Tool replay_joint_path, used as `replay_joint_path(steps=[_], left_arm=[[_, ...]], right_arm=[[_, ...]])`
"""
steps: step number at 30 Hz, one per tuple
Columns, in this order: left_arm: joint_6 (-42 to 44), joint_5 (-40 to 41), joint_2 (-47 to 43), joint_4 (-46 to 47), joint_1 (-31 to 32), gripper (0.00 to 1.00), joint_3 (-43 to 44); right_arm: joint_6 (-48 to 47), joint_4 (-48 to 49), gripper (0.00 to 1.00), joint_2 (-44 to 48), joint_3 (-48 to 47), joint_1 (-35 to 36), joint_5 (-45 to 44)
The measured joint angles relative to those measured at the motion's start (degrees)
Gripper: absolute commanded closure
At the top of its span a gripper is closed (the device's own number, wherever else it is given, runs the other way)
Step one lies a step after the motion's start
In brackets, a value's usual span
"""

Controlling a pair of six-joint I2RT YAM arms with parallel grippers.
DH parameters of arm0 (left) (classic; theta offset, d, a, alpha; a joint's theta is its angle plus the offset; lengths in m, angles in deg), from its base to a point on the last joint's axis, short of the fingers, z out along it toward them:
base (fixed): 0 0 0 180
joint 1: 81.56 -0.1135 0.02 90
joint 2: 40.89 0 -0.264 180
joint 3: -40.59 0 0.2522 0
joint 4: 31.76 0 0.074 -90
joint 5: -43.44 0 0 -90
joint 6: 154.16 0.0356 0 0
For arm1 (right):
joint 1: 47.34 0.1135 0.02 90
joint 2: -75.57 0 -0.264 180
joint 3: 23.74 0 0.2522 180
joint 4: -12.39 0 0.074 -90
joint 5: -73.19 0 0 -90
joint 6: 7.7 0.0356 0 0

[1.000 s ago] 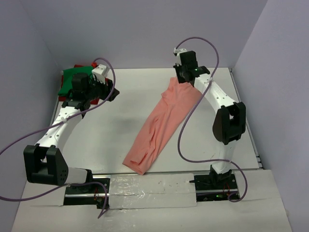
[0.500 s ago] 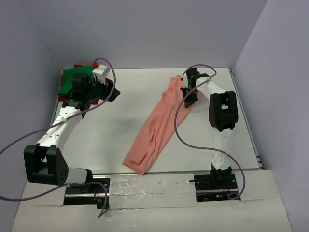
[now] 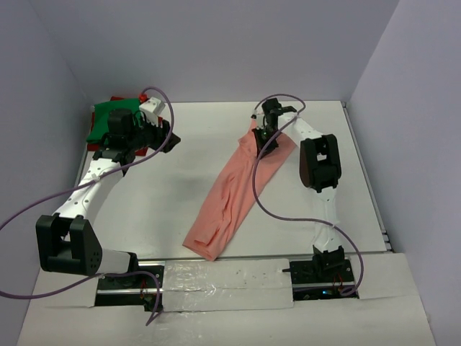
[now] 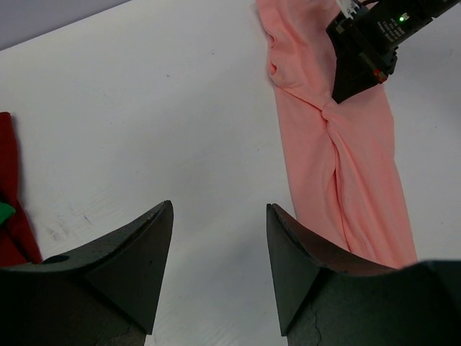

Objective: Fold and stack the t-shirts
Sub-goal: Rotate the tshirt 90 degrees

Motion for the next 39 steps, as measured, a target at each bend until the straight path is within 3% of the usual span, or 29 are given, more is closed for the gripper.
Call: replay_joint_path(steps=[10,16,21,23,30,39], left_arm=[[0.59,-1.11,0.00,-0.42,0.00,0.37,0.00],[0.63,-1.27,0.00,-0.42,0.00,0.37,0.00],[0.63,-1.25,-0.20,-0.42,0.00,0.37,-0.02],[0.61,-1.25,-0.46,-0.33,0.00,0.37,-0.17],[0.37,-1.22,-1.20,0.98,0.00,0.37,-2.64],[0.11,-1.25,-1.20,2.01,0.00,0.38,-3.93]], right_arm=[[-2.86,7.17,1.00,-1.84,-5.42,10.54,-17.46],[-4.94,8.55,1.00,-9.75,-21.24,14.62,-15.80],[-5.75,10.03,1.00,-10.43,-23.65,16.70,-15.98],[-5.70,12.13,1.00,-9.53,-21.07,17.16,-16.68],[-6.16,20.11,1.00,4.74,2.75,16.44,-28.98],[-4.04,25.90,1.00,14.56,7.58,5.62,-35.17]])
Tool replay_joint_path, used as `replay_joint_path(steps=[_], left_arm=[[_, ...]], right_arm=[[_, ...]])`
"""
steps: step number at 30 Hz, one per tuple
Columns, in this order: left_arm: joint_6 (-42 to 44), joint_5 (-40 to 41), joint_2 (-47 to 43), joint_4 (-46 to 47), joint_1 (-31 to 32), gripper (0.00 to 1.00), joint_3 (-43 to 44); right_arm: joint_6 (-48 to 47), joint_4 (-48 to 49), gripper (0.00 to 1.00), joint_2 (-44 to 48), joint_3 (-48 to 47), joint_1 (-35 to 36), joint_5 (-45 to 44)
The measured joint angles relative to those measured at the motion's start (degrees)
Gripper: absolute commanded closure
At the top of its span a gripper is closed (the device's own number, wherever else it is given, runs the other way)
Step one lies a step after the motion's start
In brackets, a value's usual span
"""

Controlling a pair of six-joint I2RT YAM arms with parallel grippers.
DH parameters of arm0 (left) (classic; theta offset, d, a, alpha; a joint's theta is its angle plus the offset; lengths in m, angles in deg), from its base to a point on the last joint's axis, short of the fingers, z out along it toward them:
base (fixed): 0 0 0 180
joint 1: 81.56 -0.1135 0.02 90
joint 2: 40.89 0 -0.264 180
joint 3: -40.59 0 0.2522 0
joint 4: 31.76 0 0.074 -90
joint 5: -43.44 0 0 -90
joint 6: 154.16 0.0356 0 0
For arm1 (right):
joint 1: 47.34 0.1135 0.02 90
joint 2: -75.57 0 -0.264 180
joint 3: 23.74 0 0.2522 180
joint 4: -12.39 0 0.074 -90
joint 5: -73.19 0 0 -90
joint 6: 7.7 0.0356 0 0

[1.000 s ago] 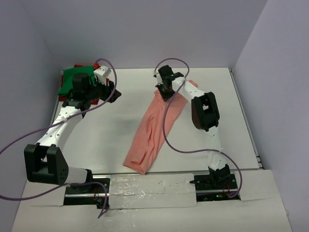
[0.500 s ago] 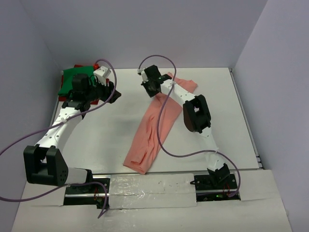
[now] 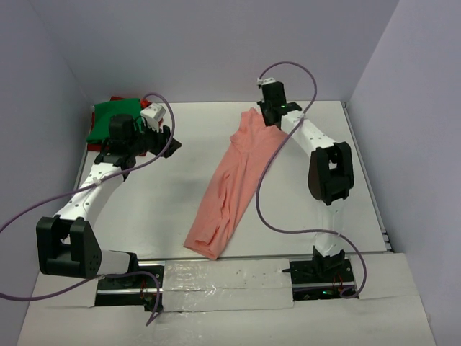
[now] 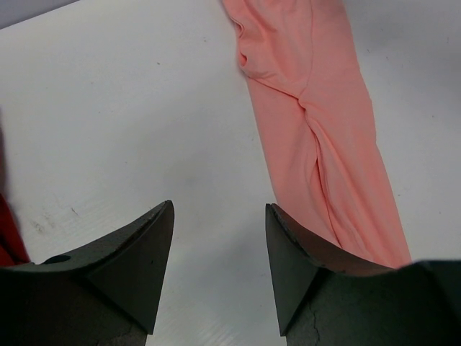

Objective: Fold and stack the t-shirts
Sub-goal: Rotate the tshirt 90 degrees

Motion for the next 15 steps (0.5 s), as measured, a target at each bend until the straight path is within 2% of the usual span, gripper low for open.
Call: replay_joint_path(steps=[5,11,15], left_arm=[[0.00,0.00,0.02,0.13,0.00,0.38,0.00],[-0.02,-0.24,0.59,0.24,0.00,0.38,0.00],[-0.02,-0.68,1.49,0.22,0.00,0.38,0.00]], right_arm=[[1.60,-6.93,1.00,-7.32,-9.84,-4.70,2.82],[2.91,-22.43,1.00,-25.11,-31.93,-6.25,10.82],[3.26,-28.39,1.00,-29.59,-35.58,-6.38,14.95]])
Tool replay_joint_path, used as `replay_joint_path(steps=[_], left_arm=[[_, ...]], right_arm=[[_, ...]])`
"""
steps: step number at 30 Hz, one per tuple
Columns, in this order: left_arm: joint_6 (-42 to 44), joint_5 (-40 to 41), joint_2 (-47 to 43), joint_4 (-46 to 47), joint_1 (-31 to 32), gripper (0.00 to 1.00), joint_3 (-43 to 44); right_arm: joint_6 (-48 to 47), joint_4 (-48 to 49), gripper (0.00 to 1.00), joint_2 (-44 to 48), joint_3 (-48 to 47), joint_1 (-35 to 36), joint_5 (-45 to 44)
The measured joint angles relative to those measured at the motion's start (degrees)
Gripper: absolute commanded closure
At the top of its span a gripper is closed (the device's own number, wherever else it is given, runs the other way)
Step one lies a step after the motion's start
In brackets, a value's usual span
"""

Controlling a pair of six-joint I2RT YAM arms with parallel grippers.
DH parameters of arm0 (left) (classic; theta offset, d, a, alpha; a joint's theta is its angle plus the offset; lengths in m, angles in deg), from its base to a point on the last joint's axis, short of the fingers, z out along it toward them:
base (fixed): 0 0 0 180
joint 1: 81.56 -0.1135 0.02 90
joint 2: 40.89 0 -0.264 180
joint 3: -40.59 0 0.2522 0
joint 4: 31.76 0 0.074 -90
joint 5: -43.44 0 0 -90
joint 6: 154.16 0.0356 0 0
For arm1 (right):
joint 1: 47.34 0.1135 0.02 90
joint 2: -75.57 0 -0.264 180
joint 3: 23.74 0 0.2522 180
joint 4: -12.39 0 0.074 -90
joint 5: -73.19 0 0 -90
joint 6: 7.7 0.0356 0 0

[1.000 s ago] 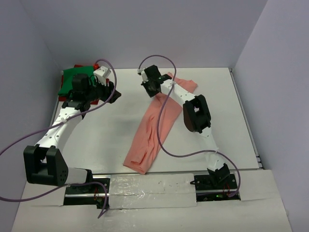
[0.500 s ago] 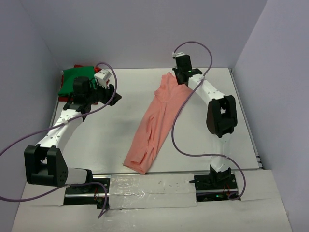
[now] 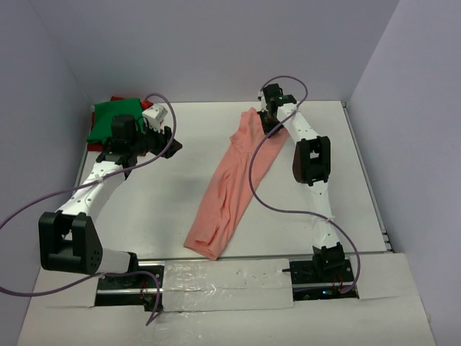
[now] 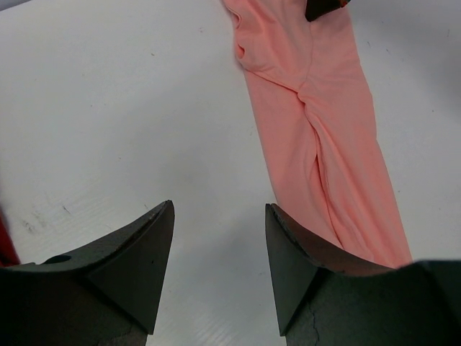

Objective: Fold and stack the t-shirts
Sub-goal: Rotate the tshirt 90 degrees

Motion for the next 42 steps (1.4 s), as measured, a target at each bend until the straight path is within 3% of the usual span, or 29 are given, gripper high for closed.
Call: replay_joint_path(steps=[15,31,36,42], left_arm=[[0.00,-1.14,1.75,0.02,0.00,0.38,0.02],[0.02,-1.95,1.75,0.07,0.00,0.38,0.02],[0.07,-1.95,1.75,0.04,0.00,0.38,0.02],[0.04,-2.10,1.73,0.04,0.00,0.38,0.02]], right_arm=[[-0.76,-6.40,1.00,-1.55,-3.82,0.59,2.89],[-10.99,-1.60,1.00,-4.85,-8.37,18.12,-0.04],[-12.09,0.72,1.00,-5.81,-9.20,21.03,0.00],[-9.07,2.45,1.00,-6.08,-9.55,19.61,-0.44]])
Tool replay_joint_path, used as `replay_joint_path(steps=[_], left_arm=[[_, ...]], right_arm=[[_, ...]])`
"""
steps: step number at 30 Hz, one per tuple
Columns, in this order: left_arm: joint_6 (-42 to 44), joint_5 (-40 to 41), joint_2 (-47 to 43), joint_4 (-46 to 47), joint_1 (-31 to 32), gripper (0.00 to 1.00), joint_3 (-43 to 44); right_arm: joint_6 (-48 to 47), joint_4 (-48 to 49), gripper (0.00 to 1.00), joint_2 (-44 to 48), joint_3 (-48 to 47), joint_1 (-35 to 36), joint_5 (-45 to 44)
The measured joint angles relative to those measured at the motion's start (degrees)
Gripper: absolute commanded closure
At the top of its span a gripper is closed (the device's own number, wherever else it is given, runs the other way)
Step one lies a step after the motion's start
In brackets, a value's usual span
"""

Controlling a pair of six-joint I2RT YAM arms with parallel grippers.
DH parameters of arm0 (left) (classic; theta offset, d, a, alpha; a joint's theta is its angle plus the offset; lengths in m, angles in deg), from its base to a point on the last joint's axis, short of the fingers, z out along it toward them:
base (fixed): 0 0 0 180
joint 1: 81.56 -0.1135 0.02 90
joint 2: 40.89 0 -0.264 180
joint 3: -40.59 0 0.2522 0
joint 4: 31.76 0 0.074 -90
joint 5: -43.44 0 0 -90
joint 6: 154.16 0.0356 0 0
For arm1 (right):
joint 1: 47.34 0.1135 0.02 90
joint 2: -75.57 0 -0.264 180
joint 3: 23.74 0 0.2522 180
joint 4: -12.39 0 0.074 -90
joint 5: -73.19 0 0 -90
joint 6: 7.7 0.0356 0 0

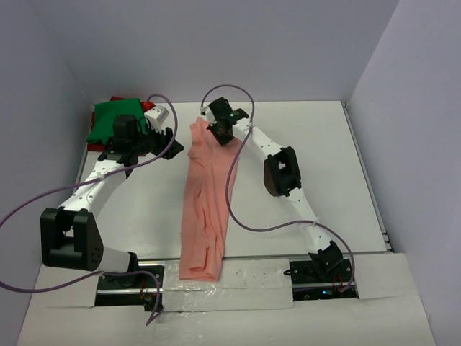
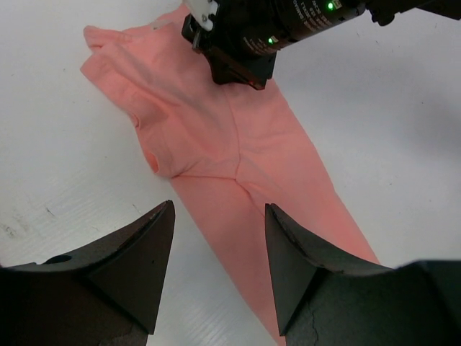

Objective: Fold and stack the t-shirts
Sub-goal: Rotate the tshirt 90 degrees, then grab the bottom of the folded rectangular tshirt with right arm

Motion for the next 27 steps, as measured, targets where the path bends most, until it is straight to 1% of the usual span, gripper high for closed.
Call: replay_joint_path(steps=[4,5,6,7,9,10,11,13,15,16,17,18,19,20,22,23,24,27], left_arm=[[-0.04,-0.46,0.00,0.02,0.00,0.38,0.00],[-0.07,-0.57,0.02,0.04,0.00,0.38,0.00],[-0.17,-0.92,0.07,0.20,0.00,0.39,0.00],[-0.28,-1.18,0.17,0.42,0.00,0.39,0.00],[-0.57,-1.68,0.48,0.87,0.00,0.39,0.00],[-0.85,-1.95,0.72,1.16,0.00,0.39,0.00],[-1.29,-2.19,0.96,1.60,0.00,0.39,-0.02],[-1.79,-2.62,1.38,2.49,0.09,0.40,-0.20],[-2.43,-3.26,1.86,3.39,0.33,0.41,-0.37],[-2.64,-3.63,2.16,3.98,0.63,0.44,-0.48],[-2.82,-4.09,2.54,4.59,1.07,0.48,-0.55],[-2.93,-4.57,2.99,5.25,1.68,0.59,-0.55],[-3.02,-4.90,3.74,5.88,2.67,0.68,-0.52],[-2.89,-5.22,4.76,6.27,3.91,0.81,-0.39],[-2.86,-6.25,7.93,6.14,6.38,0.97,1.20],[-2.80,-6.73,10.19,6.05,7.74,1.00,2.67],[-2.64,-7.26,13.51,5.77,9.27,1.00,4.96],[-2.34,-8.22,21.51,4.85,12.00,1.00,10.86]], right_arm=[[4.33,5.86,1.00,2.45,5.73,-2.75,-0.11],[4.96,7.67,0.99,3.61,7.96,-3.65,-0.17],[5.51,9.55,0.93,4.90,10.60,-4.44,-0.31],[5.92,11.72,0.84,6.67,14.12,-5.29,-0.31],[6.34,15.91,0.83,10.82,21.53,-6.62,-0.28],[6.27,17.81,0.80,12.87,24.92,-7.15,-0.22],[6.49,19.67,0.72,14.97,27.85,-7.54,-0.04],[6.93,22.67,0.49,19.56,32.81,-7.85,0.81],[6.78,24.24,0.40,22.69,33.38,-7.63,2.01],[6.91,25.35,0.38,24.35,33.18,-7.39,2.51],[6.95,26.43,0.37,26.03,33.16,-7.17,2.86],[6.88,27.41,0.37,28.06,33.42,-7.04,3.21],[6.91,28.35,0.38,30.49,34.14,-6.93,3.48],[6.88,29.11,0.38,33.20,34.88,-6.73,3.52],[6.60,30.45,0.42,39.17,37.55,-6.49,3.08],[6.45,30.84,0.44,42.18,39.12,-6.47,2.84],[6.27,30.97,0.51,45.86,40.96,-6.54,2.32],[6.01,31.34,0.61,55.91,45.90,-7.30,-0.31]])
